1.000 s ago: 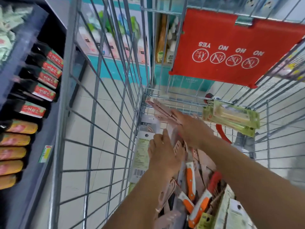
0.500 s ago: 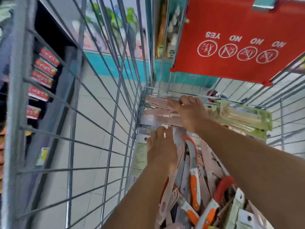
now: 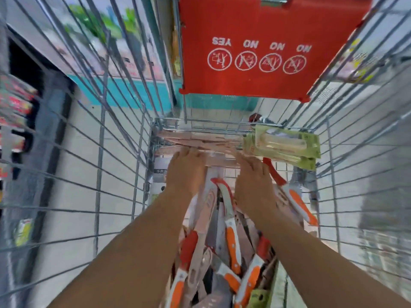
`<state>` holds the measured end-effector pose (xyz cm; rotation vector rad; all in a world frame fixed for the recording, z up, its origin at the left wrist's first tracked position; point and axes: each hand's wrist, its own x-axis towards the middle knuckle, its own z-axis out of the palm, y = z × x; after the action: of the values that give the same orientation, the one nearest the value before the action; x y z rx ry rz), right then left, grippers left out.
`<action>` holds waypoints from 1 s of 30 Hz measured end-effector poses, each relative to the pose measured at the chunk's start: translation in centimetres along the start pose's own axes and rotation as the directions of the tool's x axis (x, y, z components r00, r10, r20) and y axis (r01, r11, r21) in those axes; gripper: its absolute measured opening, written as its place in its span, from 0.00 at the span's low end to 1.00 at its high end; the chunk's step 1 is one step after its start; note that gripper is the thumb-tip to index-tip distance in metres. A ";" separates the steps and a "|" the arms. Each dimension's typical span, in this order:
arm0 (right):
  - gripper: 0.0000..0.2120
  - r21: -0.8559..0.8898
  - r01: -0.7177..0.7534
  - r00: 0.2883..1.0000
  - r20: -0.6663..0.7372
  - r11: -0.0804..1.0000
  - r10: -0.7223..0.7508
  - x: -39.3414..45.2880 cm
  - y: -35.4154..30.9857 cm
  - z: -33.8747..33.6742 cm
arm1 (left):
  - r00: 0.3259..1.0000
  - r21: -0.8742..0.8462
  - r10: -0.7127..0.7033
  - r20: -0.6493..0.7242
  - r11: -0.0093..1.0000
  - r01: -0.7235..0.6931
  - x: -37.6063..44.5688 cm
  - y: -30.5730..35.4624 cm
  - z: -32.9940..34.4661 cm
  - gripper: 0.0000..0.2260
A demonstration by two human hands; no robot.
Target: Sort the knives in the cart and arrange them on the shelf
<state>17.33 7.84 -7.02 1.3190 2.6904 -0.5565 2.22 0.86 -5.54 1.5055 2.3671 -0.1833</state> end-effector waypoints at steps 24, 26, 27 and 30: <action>0.19 0.226 -0.025 0.999 -0.040 0.974 0.035 -2.5 1.4 -2.6 | 0.993 -0.726 -0.091 0.069 0.678 0.112 -7.1 6.3 0.4 0.10; 0.17 0.282 0.080 0.996 -0.059 0.956 -0.066 -3.3 -0.1 -2.9 | 0.979 -0.831 -0.100 0.177 0.518 0.203 -7.6 7.6 -0.3 0.13; 0.14 0.302 0.123 0.992 -0.065 0.945 -0.109 -3.6 -0.9 -3.1 | 0.969 -0.840 -0.122 0.214 0.484 0.246 -7.7 8.1 -0.6 0.15; 0.10 0.431 0.080 0.997 -0.029 0.899 -0.075 -4.8 -2.7 -4.0 | 0.933 -0.850 -0.258 0.250 0.403 0.339 -7.9 8.1 -1.2 0.19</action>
<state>18.53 4.18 -1.41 1.3018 2.7364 -1.2192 12.29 -2.03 -1.22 0.5147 2.0337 0.8106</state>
